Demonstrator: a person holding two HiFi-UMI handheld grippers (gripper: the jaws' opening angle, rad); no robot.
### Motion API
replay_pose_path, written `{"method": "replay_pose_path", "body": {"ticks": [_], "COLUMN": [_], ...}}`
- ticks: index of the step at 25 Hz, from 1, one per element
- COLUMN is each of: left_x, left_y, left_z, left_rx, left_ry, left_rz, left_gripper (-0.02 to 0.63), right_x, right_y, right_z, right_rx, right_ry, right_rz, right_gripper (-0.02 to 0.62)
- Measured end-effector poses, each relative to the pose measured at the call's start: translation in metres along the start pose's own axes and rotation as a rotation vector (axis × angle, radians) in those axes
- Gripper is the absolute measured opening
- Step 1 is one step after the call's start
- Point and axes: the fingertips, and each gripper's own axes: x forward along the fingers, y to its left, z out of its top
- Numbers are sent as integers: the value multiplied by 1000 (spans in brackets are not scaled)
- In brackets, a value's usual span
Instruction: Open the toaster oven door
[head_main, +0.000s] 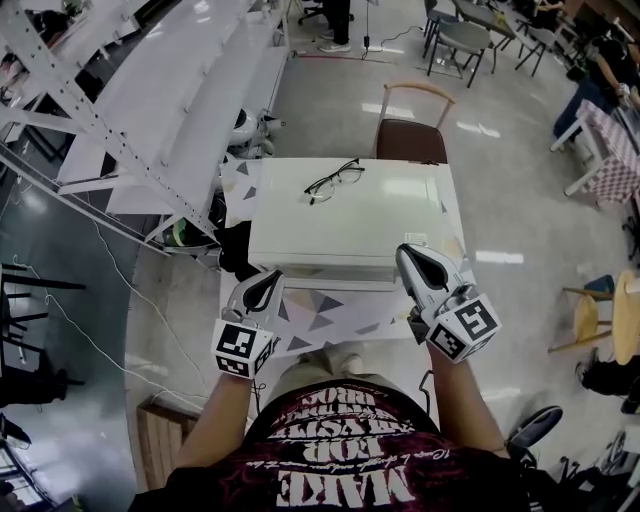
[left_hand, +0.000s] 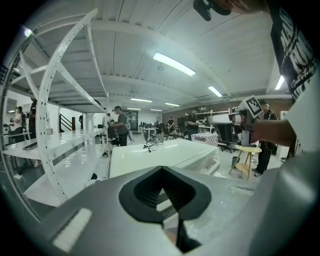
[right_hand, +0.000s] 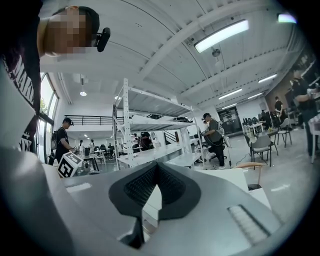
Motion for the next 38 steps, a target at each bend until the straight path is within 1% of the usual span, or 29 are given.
{"method": "replay_pose_path", "body": {"ticks": [7,16,19,21,24,29,33,38], "left_x": [18,32,36,38,37,39,37,31], "left_y": [4,3,3,3,4,3,0,-4], "left_z": [-23,-38,-42,-44,-45,-49,-51,-55], "left_rx": [6,11,34,47,39,2,17,30], "left_ry": [70,123,158,159,158,215,246,236], "left_rz": [-46,-82,-79,-78,-73,-97,-90,-67], "left_gripper": [2,2,2,2,2,2,2,2], "right_x": [16,18,17,16,13,5,-5,-18], "right_y": [-2,-7,-8,-7,-6,-6,-7,-10], "right_z": [-4,-4,-3,-2,-3,-4,-2,1], "right_rx": [12,15,16,15,20,27,26,18], "right_ry": [12,19,17,18,21,17,10,1], "right_rz": [-8,-30,-30,-29,-26,-25,-27,-31], "right_gripper": [26,26,26,26,26,26,26,26]}}
